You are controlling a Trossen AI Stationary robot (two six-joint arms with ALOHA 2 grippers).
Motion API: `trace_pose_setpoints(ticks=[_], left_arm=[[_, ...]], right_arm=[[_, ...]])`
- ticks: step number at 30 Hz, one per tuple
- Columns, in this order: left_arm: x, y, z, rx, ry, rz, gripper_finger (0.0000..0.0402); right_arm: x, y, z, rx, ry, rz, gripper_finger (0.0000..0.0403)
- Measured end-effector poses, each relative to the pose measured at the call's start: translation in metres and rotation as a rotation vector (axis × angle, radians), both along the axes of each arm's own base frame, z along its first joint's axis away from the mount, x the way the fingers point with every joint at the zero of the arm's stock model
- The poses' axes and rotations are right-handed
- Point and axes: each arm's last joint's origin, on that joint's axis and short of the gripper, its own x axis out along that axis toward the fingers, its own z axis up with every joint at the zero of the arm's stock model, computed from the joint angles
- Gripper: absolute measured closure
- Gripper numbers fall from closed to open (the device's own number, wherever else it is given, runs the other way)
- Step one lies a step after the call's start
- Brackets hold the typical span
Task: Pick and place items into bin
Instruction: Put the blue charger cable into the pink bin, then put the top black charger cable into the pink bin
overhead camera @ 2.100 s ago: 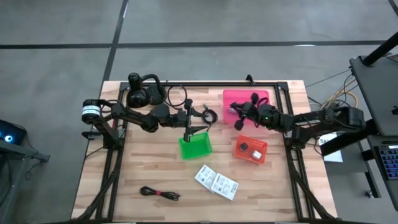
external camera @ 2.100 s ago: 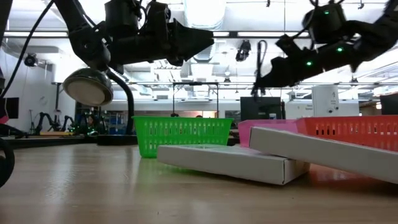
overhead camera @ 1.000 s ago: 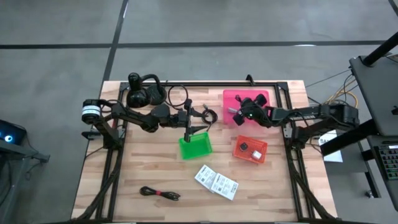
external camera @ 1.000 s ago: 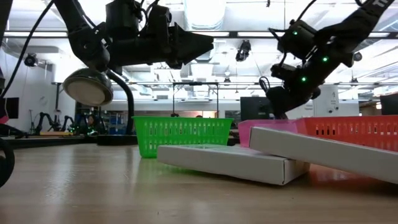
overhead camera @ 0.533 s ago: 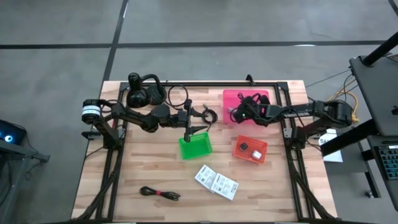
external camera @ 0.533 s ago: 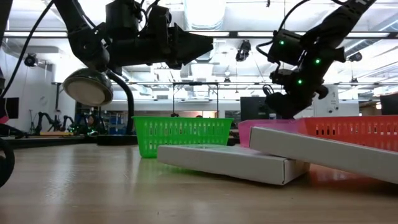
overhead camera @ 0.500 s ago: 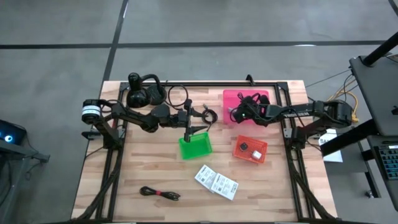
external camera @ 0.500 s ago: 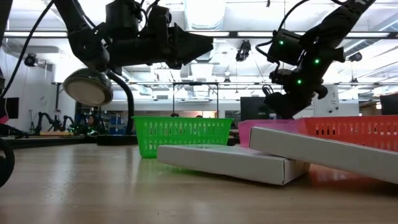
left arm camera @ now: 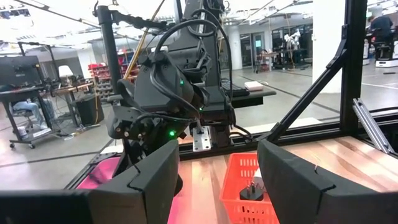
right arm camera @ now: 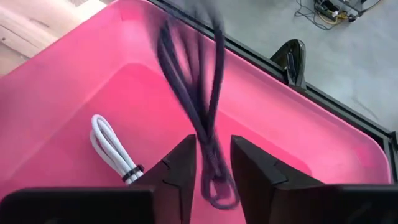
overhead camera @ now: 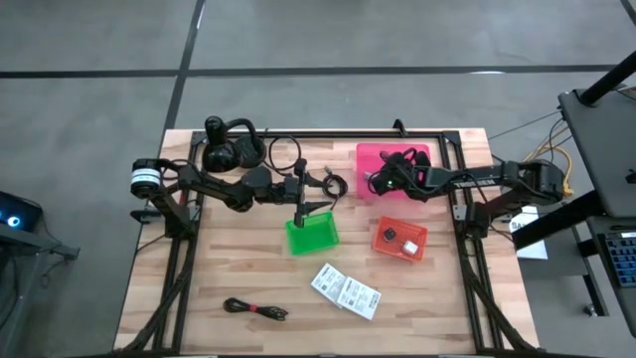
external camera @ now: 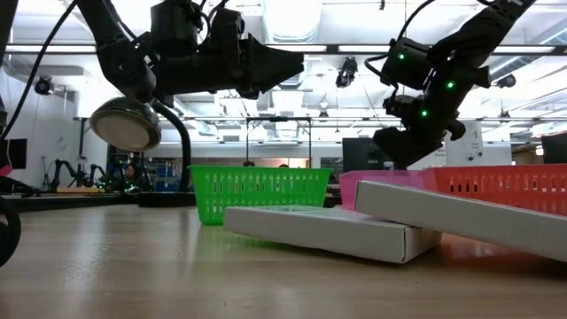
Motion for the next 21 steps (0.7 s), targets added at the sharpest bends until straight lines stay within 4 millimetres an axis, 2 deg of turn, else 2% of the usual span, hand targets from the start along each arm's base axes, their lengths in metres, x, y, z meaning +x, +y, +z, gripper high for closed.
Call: trace_pose_setpoints(ticks=[12, 16, 21], left_arm=[[0.0, 0.0, -0.001, 0.0, 0.003, 0.0, 0.0198], [0.0, 0.0, -0.001, -0.001, 0.003, 0.0, 0.0198], [-0.001, 0.0, -0.001, -0.002, 0.005, 0.0, 0.0198]], right_arm=[[0.0, -0.001, 0.004, -0.098, 0.018, -0.037, 0.0279], [0.003, -0.001, 0.003, -0.138, 0.002, 0.016, 0.0276], [0.013, 0.004, 0.006, -0.277, -0.072, 0.164, 0.0275]])
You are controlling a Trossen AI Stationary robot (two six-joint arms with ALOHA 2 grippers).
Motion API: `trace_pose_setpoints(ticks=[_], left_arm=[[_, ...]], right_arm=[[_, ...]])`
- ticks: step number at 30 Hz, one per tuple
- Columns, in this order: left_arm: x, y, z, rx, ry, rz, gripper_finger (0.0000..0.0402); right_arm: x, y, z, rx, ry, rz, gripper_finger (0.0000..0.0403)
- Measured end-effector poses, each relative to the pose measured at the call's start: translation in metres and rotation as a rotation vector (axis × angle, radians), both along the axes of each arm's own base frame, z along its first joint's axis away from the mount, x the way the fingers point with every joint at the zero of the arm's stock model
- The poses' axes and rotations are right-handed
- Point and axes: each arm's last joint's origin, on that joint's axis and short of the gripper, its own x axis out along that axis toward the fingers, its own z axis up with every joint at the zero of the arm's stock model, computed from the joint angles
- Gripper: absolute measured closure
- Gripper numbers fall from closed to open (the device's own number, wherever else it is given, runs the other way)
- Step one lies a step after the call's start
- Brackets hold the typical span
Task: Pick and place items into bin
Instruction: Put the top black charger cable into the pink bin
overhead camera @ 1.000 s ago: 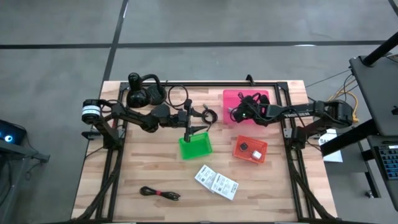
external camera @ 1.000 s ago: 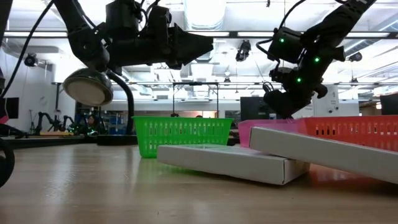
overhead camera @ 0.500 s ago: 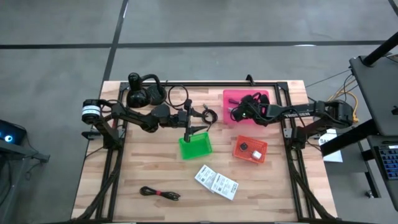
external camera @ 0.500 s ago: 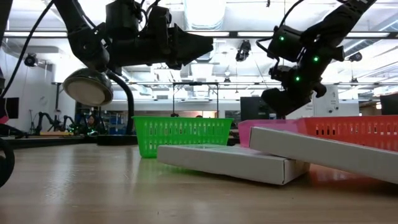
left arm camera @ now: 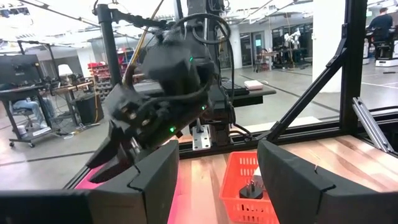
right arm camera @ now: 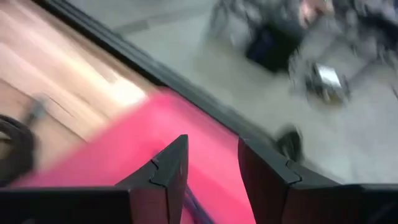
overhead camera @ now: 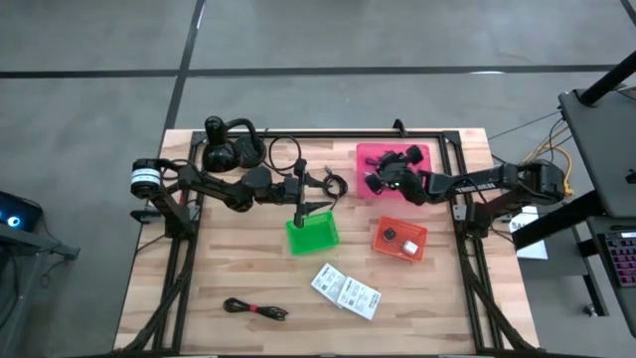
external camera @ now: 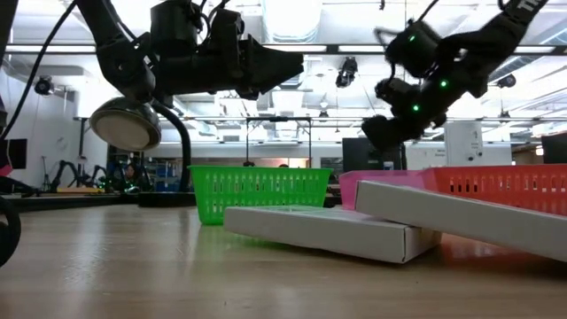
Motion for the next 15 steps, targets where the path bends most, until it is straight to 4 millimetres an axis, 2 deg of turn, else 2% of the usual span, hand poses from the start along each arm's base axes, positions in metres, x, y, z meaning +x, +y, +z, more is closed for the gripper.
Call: trace_pose_setpoints(ticks=[4, 12, 15], left_arm=[[0.0, 0.0, 0.0, -0.001, 0.002, 0.0, 0.0198], [0.0, 0.0, -0.003, -0.007, 0.026, 0.0, 0.0198], [0.0, 0.0, -0.003, -0.008, 0.034, 0.001, 0.0198]], right_arm=[[0.006, 0.008, 0.003, -0.052, -0.091, 0.257, 0.0278], [0.015, 0.031, 0.01, -0.009, -0.244, 1.156, 0.0288], [0.014, 0.037, 0.018, -0.026, -0.329, 1.356, 0.0292]])
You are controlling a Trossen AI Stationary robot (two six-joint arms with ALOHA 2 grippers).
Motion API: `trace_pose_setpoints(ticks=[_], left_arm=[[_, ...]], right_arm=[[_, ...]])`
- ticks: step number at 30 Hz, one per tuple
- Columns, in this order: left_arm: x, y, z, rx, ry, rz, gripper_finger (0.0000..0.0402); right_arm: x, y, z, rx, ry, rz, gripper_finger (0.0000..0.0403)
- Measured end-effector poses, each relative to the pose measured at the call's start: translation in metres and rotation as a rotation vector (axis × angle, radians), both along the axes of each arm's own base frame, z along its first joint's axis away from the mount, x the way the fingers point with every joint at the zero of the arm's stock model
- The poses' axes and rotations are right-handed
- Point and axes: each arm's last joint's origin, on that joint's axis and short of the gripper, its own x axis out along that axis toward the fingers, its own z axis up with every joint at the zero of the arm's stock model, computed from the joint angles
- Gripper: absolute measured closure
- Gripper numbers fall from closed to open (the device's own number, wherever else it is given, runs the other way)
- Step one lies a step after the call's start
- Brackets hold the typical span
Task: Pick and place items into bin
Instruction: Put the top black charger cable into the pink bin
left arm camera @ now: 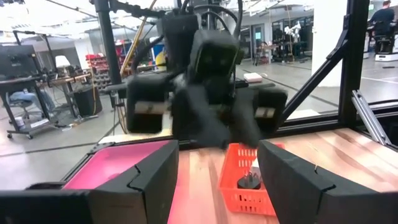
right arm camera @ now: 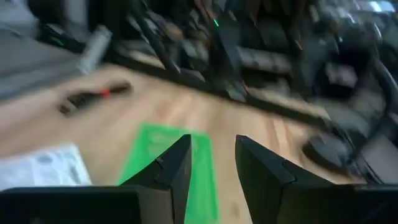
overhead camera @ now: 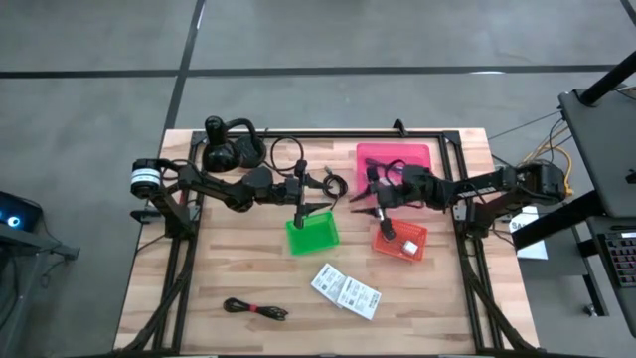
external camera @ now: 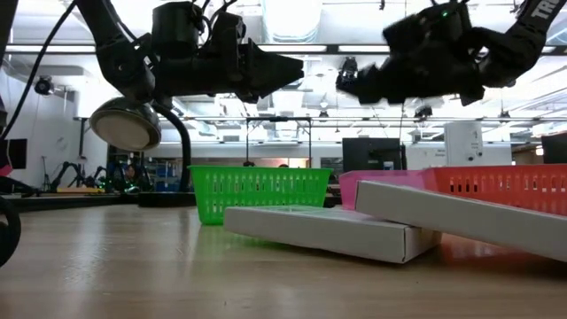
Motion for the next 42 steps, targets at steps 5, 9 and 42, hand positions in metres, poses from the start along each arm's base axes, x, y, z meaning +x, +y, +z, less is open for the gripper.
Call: trace_pose_setpoints(ticks=[5, 9, 42], left_arm=[[0.0, 0.0, -0.001, -0.003, 0.017, 0.002, 0.0198], [0.001, 0.002, -0.003, -0.013, 0.041, 0.066, 0.0198], [0.042, 0.062, 0.0, -0.264, 0.772, 0.543, 0.0198]], right_arm=[[-0.002, 0.001, 0.004, 0.015, -0.032, 0.022, 0.0297], [-0.008, 0.002, 0.005, 0.021, -0.032, 0.022, 0.0298], [-0.079, 0.019, 0.001, -0.03, -0.123, 0.018, 0.031]])
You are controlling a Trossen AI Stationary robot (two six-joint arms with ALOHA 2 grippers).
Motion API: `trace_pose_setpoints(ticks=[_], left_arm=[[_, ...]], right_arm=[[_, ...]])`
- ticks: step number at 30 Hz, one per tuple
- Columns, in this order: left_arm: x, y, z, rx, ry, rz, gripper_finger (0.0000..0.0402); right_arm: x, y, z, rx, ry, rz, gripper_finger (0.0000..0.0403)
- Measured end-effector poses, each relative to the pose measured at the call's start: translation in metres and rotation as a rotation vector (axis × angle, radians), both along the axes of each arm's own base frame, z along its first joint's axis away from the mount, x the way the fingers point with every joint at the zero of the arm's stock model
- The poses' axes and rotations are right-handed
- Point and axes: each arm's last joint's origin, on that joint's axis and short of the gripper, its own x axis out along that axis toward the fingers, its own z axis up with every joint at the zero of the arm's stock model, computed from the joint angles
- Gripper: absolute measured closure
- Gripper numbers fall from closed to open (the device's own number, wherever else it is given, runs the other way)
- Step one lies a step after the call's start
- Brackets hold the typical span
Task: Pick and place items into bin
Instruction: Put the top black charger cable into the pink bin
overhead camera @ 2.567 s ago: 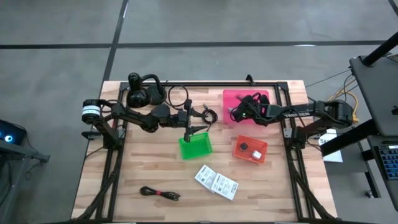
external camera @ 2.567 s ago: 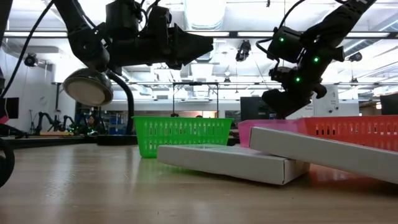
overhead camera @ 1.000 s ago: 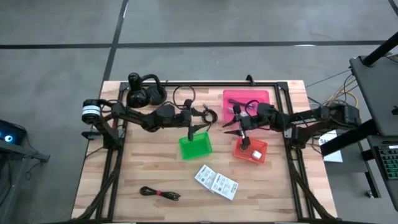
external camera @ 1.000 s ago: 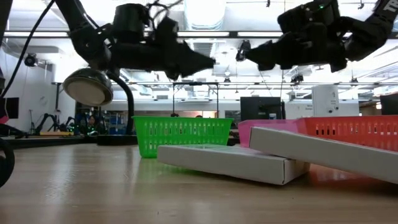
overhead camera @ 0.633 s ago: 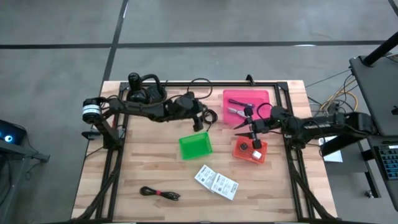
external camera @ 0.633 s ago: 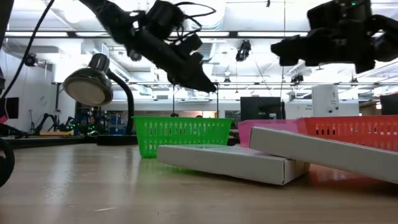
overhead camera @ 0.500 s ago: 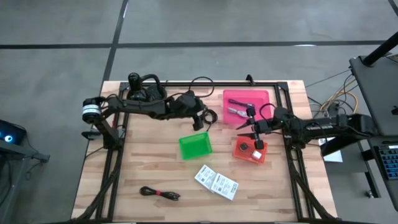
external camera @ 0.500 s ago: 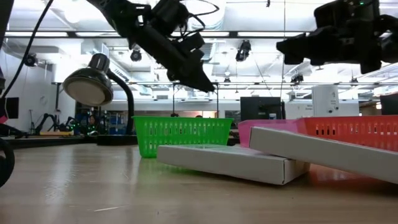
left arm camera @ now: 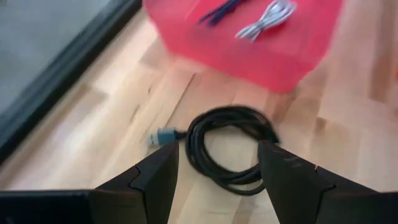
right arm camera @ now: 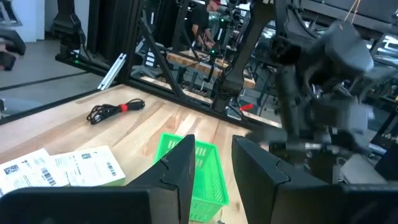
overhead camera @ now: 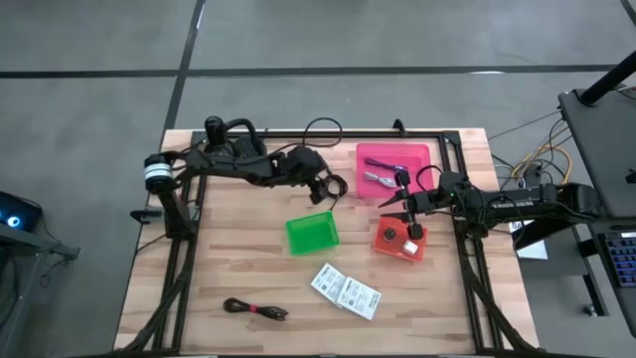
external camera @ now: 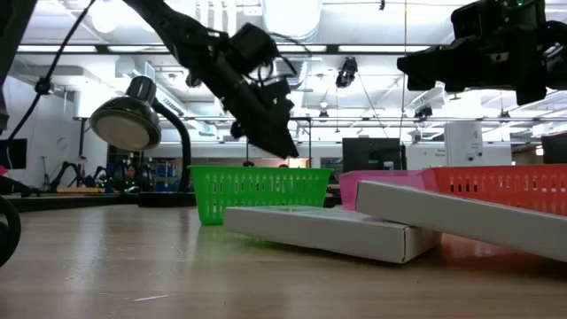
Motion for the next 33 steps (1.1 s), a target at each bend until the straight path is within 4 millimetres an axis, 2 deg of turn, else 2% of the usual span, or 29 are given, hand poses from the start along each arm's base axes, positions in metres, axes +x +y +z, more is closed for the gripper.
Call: trace_pose_setpoints(ticks=[4, 10, 20, 33], left_arm=[[0.003, 0.011, -0.013, -0.065, 0.015, 0.077, 0.0198], [0.005, 0.025, -0.02, -0.098, 0.011, 0.138, 0.0198], [0.008, 0.025, -0.033, -0.215, 0.016, 0.067, 0.0198], [0.013, 0.028, -0.051, -0.23, 0.05, 0.075, 0.0198]], right_arm=[[0.0, 0.0, 0.0, 0.0, 0.001, 0.0, 0.0314], [0.0, 0.0, 0.0, -0.003, 0.002, -0.001, 0.0312], [0.0, 0.0, 0.0, -0.006, 0.002, -0.001, 0.0319], [0.0, 0.0, -0.001, -0.006, 0.004, -0.001, 0.0321]])
